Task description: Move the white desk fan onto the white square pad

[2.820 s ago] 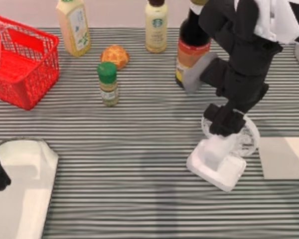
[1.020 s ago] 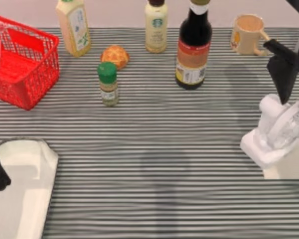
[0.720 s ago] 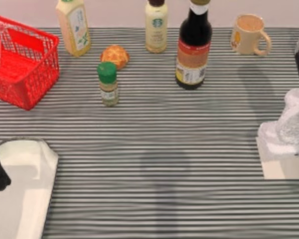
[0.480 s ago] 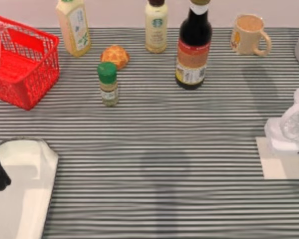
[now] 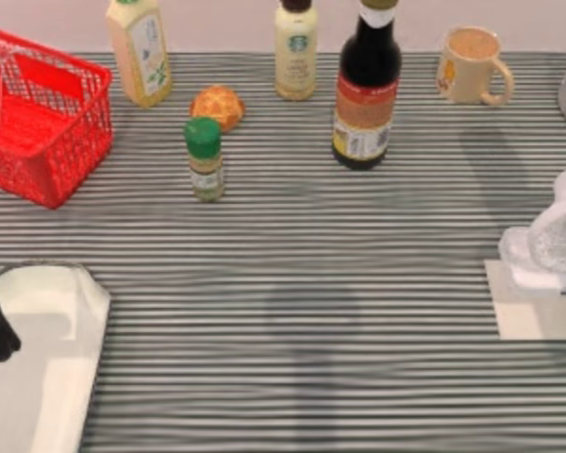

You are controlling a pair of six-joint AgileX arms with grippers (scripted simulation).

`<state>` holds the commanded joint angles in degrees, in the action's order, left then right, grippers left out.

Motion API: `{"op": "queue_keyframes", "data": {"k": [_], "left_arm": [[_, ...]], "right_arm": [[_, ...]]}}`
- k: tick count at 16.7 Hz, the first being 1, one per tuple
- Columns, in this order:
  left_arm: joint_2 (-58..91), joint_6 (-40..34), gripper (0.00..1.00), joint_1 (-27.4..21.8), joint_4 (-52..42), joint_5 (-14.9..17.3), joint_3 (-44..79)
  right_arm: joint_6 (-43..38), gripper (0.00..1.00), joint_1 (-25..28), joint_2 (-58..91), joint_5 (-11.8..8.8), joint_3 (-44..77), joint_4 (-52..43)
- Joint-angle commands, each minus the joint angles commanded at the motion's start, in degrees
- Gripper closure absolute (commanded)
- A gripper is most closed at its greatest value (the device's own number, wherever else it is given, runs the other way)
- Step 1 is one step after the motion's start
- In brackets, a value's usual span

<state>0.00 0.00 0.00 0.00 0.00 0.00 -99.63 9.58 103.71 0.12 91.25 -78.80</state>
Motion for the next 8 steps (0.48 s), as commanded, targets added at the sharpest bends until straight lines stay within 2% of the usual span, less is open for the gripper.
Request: {"op": "queue_keyframes", "data": {"k": [4,8], "left_arm": [[0.0,0.0,0.00,0.0,0.0,0.0,0.0],[0.0,0.0,0.00,0.0,0.0,0.0,0.0]], "right_arm": [[0.1,1.00,-0.1,0.2,0.0,-5.0,5.3],[0.1,1.00,-0.1,0.3,0.0,-5.4,5.6]]}}
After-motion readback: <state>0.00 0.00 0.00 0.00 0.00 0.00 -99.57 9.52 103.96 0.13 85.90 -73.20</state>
